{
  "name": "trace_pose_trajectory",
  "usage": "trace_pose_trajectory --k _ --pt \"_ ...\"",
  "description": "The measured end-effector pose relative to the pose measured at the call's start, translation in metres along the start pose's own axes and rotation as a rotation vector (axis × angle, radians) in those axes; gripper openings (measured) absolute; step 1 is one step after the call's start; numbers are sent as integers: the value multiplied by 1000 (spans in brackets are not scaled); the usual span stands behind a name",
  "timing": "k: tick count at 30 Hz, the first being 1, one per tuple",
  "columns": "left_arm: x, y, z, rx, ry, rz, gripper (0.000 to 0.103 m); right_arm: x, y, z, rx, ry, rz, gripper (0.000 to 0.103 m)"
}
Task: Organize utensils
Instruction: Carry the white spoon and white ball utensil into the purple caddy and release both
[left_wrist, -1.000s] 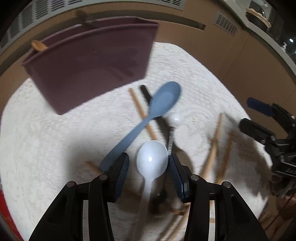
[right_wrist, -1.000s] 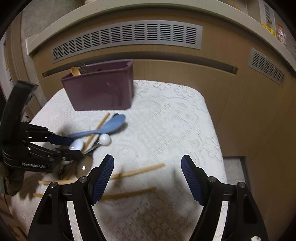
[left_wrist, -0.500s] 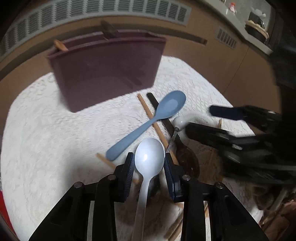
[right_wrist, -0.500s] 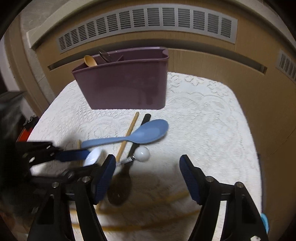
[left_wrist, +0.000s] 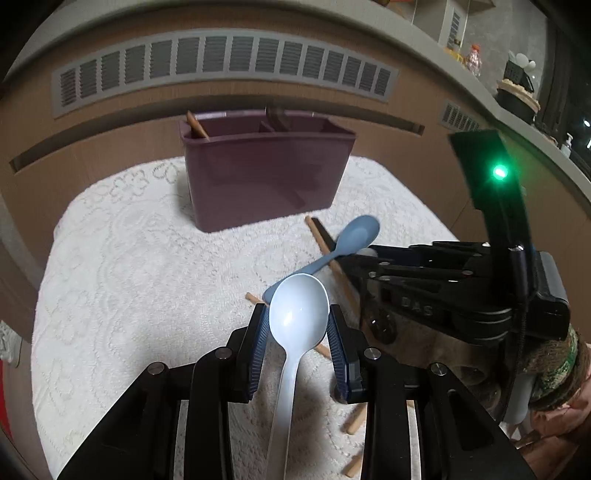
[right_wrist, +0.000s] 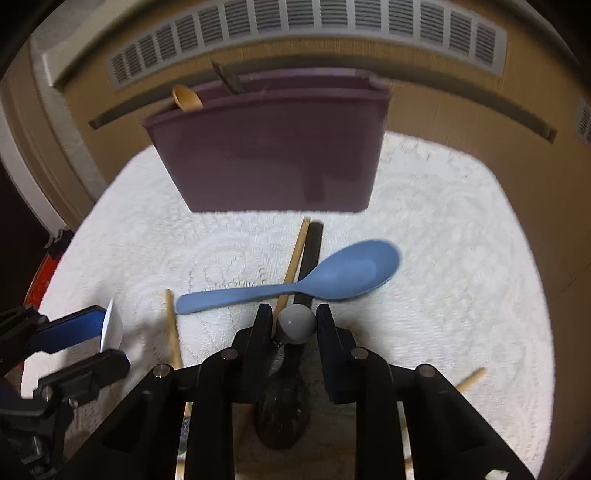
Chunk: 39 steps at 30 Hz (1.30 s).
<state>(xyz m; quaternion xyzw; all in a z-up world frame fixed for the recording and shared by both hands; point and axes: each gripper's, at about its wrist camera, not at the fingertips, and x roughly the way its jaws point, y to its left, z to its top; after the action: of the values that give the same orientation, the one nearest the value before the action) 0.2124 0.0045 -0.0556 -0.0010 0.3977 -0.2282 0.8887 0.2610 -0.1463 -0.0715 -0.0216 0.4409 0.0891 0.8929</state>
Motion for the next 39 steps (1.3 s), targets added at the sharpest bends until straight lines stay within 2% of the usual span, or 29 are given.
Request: trace_pose_trajectory --k 7,12,17,20,25,30,33,39 --pt "-38 -15 1 -24 -100 -5 33 -48 -17 -12 -18 -82 40 20" --pt "-55 -28 3 -33 -132 -14 33 -82 -26 -20 -30 -143 55 20" --pt "-76 -38 10 -59 -180 -24 33 -123 -33 -22 -40 -239 52 20" --pt "-94 -46 25 -47 -237 -13 33 -150 -33 -18 -70 -314 37 20" --pt "-130 -56 70 -24 -378 18 33 -192 -31 12 -129 -450 0 20" --pt "-159 -43 133 -83 -510 -28 33 -236 -29 70 -158 -599 -75 20" --pt "-166 -29 170 -133 -570 -73 33 -248 -25 104 -173 -644 -118 20" --pt "-150 -18 213 -99 -679 -23 33 -233 -14 153 -228 -677 -200 20"
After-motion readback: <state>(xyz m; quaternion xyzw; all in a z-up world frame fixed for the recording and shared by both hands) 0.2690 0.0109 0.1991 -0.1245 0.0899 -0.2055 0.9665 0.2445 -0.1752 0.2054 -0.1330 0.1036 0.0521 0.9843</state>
